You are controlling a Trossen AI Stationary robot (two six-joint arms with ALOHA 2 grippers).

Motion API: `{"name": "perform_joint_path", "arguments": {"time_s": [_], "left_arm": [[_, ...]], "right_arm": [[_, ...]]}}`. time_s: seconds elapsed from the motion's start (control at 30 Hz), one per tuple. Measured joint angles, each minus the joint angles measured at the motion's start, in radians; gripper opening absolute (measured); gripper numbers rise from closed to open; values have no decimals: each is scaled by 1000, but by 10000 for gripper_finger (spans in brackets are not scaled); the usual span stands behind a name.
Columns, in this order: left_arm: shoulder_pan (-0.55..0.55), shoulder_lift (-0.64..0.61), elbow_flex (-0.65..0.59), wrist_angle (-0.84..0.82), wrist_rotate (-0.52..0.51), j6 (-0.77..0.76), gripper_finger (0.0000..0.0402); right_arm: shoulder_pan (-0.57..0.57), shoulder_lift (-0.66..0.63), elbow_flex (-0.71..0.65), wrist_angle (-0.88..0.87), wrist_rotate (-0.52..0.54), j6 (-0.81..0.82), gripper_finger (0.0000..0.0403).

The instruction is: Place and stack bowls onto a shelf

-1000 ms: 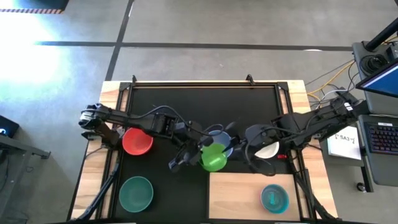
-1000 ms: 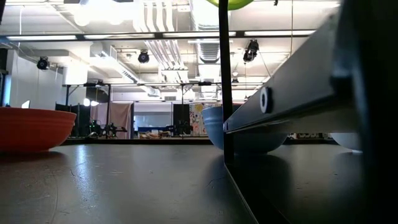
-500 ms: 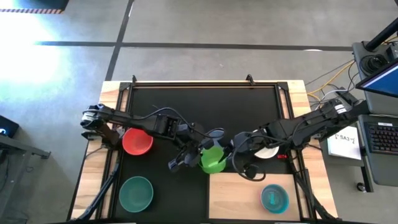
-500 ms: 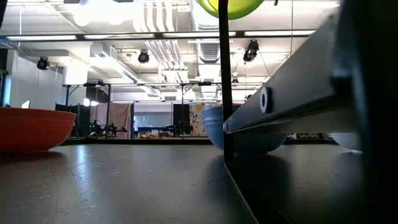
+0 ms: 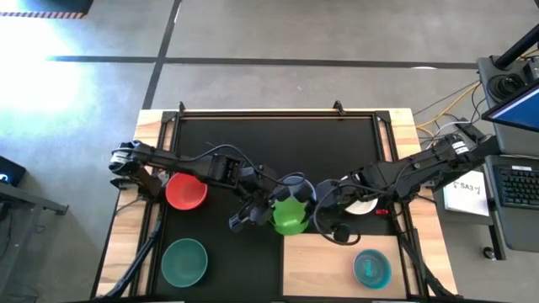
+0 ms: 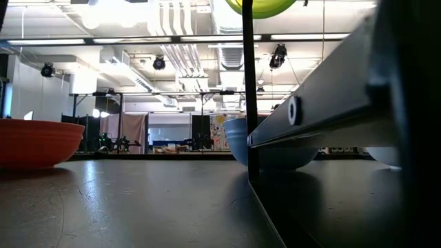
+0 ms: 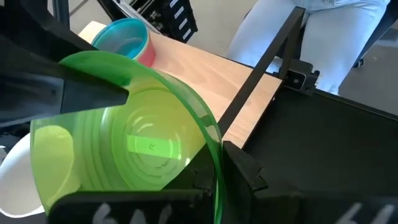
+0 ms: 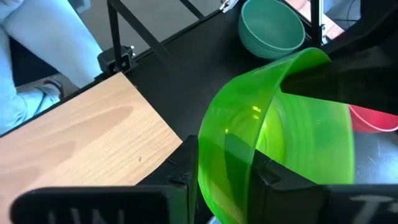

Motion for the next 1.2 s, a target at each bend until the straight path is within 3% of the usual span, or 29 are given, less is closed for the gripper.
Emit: {"name": "perform_joint_path", "arguments": {"time_s": [0.27,0.7,0.9,1.07,1.2], "left_arm": [[-1,0,0,47,2,-47,9],[1,-5,0,138,-31,-109,120],[-1,-5,0,134,-171,-142,157],[0,-5,0,147,-381,-158,178],[2,-5,0,210,-420,-160,189]], "right_arm": [[0,0,0,1,-90,18,27],[-1,0,-2,-6,-108,95,8],[-12,-12,-2,-32,-61,183,8],[-44,-23,-2,-112,-51,365,8],[-60,-21,-1,-130,-2,517,8]]}}
